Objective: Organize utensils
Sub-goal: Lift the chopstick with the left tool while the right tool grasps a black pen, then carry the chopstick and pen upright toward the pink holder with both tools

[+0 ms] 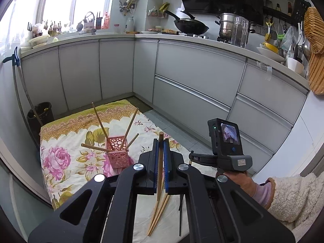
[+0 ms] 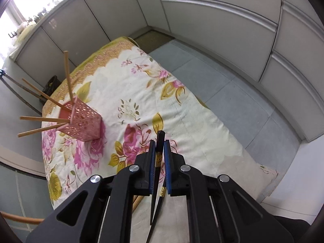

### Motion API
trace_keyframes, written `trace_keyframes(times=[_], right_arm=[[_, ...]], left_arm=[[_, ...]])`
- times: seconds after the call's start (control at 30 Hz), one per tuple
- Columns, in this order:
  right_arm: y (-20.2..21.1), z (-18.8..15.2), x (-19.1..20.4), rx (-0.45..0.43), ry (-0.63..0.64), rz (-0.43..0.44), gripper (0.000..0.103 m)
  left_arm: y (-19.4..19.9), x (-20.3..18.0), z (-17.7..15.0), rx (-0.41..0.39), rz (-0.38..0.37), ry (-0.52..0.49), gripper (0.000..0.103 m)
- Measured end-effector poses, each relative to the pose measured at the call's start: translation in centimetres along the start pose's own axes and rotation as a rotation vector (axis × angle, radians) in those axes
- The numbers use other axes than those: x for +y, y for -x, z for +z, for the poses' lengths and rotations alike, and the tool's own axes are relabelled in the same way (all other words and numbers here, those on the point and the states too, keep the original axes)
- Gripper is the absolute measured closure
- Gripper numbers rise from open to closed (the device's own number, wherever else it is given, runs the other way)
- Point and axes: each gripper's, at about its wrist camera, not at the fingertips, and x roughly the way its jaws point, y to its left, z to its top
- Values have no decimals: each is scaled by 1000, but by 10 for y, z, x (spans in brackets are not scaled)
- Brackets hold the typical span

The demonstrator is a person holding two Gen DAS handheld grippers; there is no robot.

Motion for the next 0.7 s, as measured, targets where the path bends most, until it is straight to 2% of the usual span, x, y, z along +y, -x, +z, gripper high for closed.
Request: trace_keyframes(times=[0.3,0.7], right_arm=[[89,9,0,-151,135,66,95],[172,50,20,-299,196,156,96]], left_arm=[[15,-12,17,-56,6,30,99],[16,7,61,-114,125,91,99]])
